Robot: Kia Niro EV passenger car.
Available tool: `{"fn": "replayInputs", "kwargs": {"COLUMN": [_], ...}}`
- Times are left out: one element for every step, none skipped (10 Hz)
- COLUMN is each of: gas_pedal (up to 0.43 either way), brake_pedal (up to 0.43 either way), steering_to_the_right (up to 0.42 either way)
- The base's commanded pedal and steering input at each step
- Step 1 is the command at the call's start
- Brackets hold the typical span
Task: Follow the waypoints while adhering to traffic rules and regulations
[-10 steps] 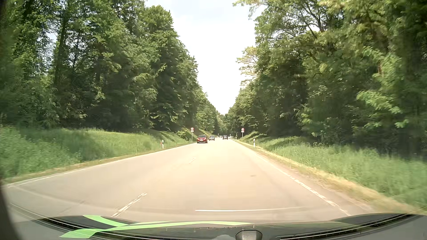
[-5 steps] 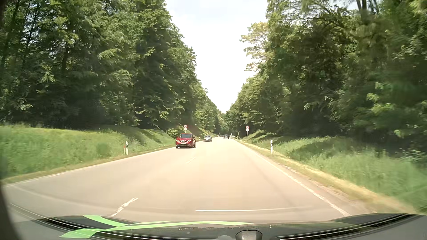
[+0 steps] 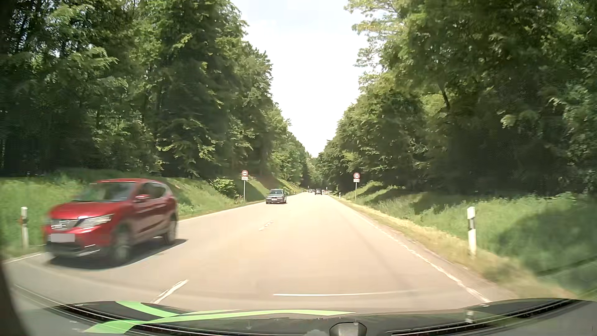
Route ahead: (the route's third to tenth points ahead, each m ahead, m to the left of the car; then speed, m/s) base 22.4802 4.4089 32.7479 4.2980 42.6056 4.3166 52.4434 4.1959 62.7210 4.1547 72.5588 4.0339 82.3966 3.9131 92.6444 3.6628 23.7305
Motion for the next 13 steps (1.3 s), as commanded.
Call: {"fn": "replayInputs", "kwargs": {"gas_pedal": [0.197, 0.189, 0.189, 0.177, 0.177, 0.169, 0.169, 0.169, 0.157, 0.157, 0.157, 0.157, 0.157], "brake_pedal": [0.0, 0.0, 0.0, 0.0, 0.0, 0.0, 0.0, 0.0, 0.0, 0.0, 0.0, 0.0, 0.0], "steering_to_the_right": [-0.005, -0.005, -0.005, -0.004, -0.003, -0.002, -0.001, -0.001, -0.001, -0.001, -0.001, -0.001, -0.001]}}
